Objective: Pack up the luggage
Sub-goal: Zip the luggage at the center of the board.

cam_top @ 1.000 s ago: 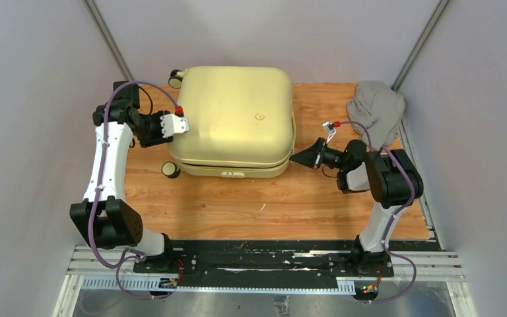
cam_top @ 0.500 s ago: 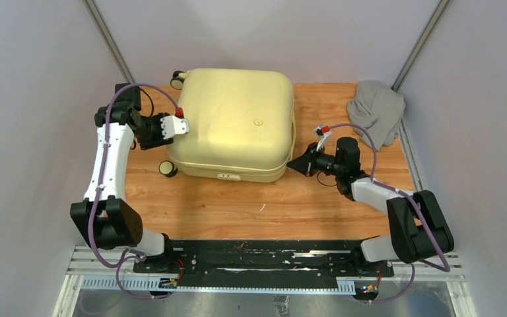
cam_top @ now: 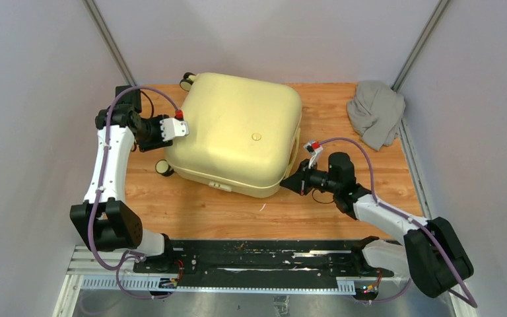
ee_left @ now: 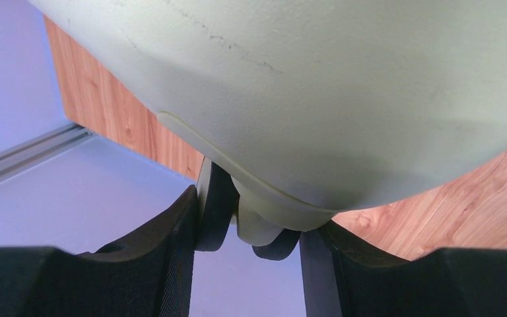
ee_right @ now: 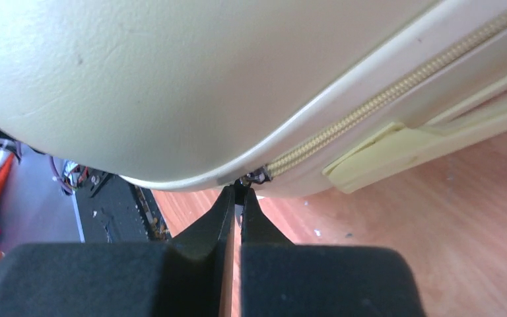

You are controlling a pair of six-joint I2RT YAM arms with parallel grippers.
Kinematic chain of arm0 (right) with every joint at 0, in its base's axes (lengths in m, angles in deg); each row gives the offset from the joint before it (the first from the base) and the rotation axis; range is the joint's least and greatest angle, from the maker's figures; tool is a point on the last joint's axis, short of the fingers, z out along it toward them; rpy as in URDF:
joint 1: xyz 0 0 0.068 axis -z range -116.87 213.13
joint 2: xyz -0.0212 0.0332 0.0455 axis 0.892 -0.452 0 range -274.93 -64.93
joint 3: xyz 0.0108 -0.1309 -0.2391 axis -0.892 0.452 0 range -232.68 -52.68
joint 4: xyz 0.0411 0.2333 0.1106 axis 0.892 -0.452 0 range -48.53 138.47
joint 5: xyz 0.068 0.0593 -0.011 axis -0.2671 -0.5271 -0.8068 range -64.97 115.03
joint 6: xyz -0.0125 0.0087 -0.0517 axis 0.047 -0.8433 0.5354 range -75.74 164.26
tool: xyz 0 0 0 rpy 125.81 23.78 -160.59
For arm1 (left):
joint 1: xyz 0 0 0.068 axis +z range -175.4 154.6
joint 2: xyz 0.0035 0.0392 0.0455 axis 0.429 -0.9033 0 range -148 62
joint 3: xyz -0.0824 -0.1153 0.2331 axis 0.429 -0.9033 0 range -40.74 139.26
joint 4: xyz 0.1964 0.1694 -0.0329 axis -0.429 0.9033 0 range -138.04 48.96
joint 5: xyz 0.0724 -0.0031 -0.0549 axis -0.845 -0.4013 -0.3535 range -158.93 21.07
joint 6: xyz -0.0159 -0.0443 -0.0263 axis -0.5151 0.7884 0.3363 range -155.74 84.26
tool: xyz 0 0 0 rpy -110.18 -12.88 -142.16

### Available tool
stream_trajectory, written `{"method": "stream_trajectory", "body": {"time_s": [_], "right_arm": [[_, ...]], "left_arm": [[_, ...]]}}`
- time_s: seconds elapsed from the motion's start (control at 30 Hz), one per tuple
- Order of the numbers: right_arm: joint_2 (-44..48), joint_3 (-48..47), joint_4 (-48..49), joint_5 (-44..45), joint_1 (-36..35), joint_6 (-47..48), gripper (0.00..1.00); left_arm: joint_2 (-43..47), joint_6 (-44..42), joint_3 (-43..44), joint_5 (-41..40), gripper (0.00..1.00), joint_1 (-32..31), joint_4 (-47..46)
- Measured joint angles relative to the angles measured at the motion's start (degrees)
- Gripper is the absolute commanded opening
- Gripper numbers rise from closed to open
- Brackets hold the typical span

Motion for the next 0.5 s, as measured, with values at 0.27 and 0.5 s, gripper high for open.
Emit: {"method": "stream_trajectory", "body": {"time_s": [0.27, 0.5], "right_arm": [[7.9, -0.5, -12.2, 10.2, -9.1, 0.7, 0.0], [6.7, -3.4, -17.2, 9.9, -7.0, 0.3, 0.0]], "left_arm": [[1.3, 0.8, -2.6, -1.2, 0.0, -0.2, -2.1], [3.0, 7.0, -7.2, -4.3, 0.0, -1.3, -8.6]]}}
